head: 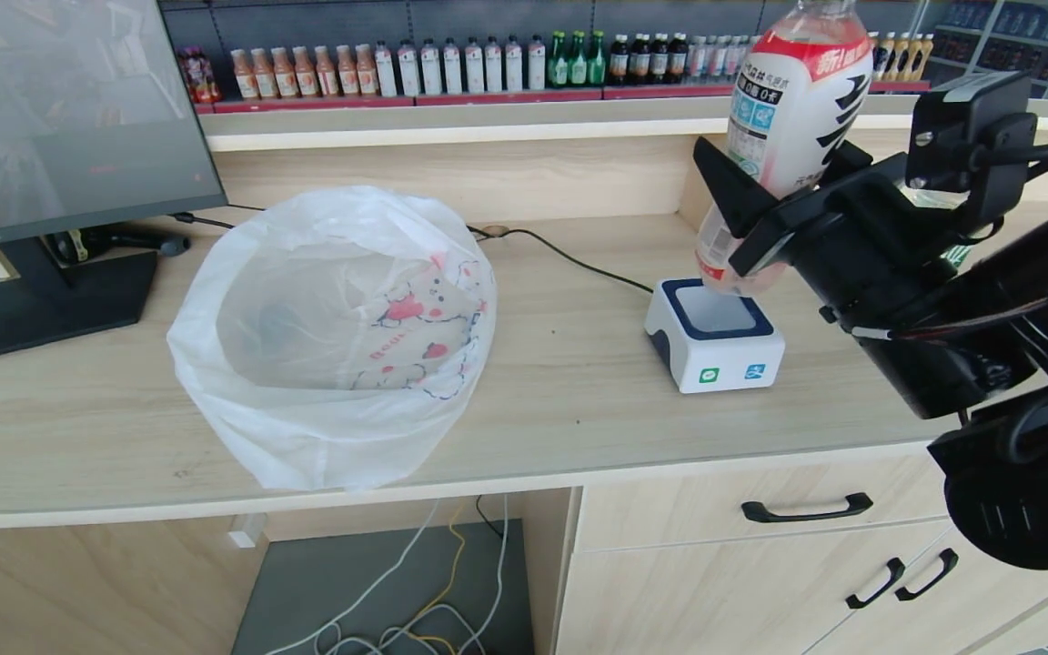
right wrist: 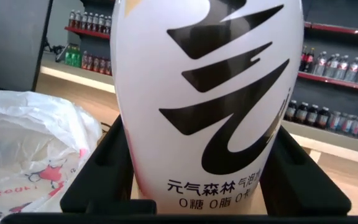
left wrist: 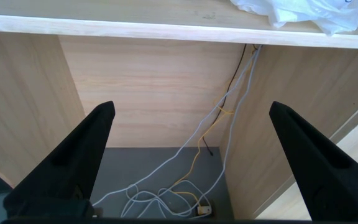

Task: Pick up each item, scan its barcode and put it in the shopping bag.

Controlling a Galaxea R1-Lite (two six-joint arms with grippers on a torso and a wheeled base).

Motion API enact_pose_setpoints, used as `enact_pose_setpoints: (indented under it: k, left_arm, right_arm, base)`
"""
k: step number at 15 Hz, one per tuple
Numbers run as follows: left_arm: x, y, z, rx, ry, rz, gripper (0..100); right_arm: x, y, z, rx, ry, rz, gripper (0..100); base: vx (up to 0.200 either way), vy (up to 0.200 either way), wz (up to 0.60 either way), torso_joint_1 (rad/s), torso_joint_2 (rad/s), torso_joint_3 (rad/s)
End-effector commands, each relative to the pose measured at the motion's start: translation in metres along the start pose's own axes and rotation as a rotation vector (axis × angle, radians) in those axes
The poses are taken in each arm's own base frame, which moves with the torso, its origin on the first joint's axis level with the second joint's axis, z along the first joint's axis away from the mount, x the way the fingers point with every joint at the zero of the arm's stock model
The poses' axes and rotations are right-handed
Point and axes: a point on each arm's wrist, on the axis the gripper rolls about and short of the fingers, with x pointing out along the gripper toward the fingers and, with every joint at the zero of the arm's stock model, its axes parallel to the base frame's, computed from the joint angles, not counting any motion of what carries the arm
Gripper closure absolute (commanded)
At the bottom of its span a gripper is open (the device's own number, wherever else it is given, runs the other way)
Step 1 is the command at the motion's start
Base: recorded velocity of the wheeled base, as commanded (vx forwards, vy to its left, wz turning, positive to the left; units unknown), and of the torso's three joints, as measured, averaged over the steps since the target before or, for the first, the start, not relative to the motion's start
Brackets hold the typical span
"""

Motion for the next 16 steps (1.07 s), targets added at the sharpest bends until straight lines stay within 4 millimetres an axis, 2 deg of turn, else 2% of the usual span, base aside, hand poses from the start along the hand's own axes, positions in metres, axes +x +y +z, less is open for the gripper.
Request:
enact_pose_setpoints:
  k: [1,4,9,16]
  left_arm:
    - [0.000,0.000,0.000,0.000,0.000,0.001,0]
    - [0.000,0.000,0.000,0.000,0.000,0.001,0]
    - [0.000,0.000,0.000,-0.002,0.000,0.001,0]
    - [0.000,0.000,0.000,-0.005,0.000,0.001,0]
  right_arm:
    - [-0.002,0.000,-0.002,0.042,0.027,-0.050,100]
    - [-0.005,-0.001,-0.005,0.118,0.058,-0.134,100]
    - [-0.009,0.002,-0.013,0.136,0.091,-0.130,100]
    - [-0.013,0.003,-0.019,0.136,0.095,-0.127,100]
  base:
    - [0.000,0.000,0.00,0.000,0.00,0.000]
    - [0.000,0.000,0.00,0.000,0.00,0.000]
    - [0.000,0.000,0.00,0.000,0.00,0.000]
    - [0.000,0.200,0.00,0.001,0.00,0.002]
